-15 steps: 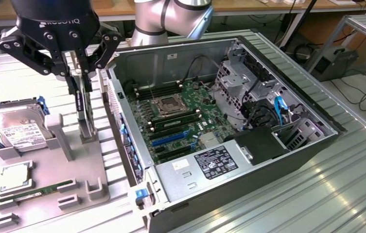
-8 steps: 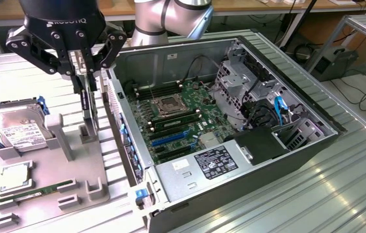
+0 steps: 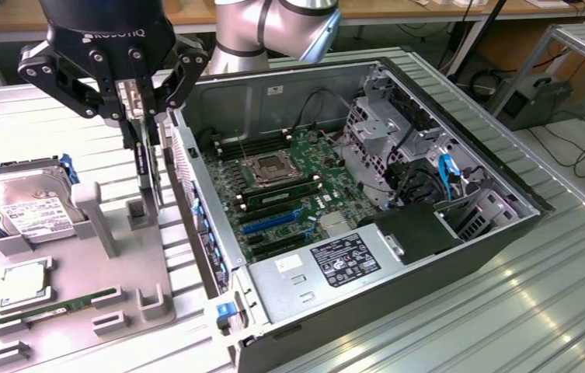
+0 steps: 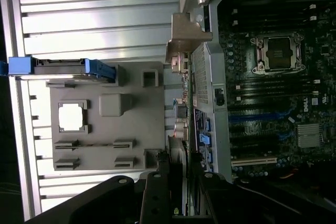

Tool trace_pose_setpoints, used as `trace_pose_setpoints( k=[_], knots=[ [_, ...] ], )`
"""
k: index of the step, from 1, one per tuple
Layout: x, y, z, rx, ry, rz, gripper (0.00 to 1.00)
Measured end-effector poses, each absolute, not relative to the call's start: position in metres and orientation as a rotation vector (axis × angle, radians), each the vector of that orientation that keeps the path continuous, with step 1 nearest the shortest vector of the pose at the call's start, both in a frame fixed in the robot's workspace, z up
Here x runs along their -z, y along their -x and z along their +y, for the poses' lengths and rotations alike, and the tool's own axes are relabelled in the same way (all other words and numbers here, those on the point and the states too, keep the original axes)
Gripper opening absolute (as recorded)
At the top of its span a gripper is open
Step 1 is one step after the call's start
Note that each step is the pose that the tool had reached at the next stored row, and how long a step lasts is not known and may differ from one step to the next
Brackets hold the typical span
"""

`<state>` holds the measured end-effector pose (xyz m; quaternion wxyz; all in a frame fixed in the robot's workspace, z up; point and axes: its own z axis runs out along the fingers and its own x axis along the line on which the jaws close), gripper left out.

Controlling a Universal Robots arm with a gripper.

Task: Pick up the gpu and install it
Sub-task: 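Pick up the gpu and move the gpu toward the slot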

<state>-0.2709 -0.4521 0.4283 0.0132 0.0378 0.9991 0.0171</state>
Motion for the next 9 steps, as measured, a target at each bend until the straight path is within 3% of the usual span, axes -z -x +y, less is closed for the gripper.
trace_pose_setpoints(
  k=[9],
  knots=[
    [-0.4281,0.266,-0.4521,-0.053,-0.118,3.112,0.26]
  ],
)
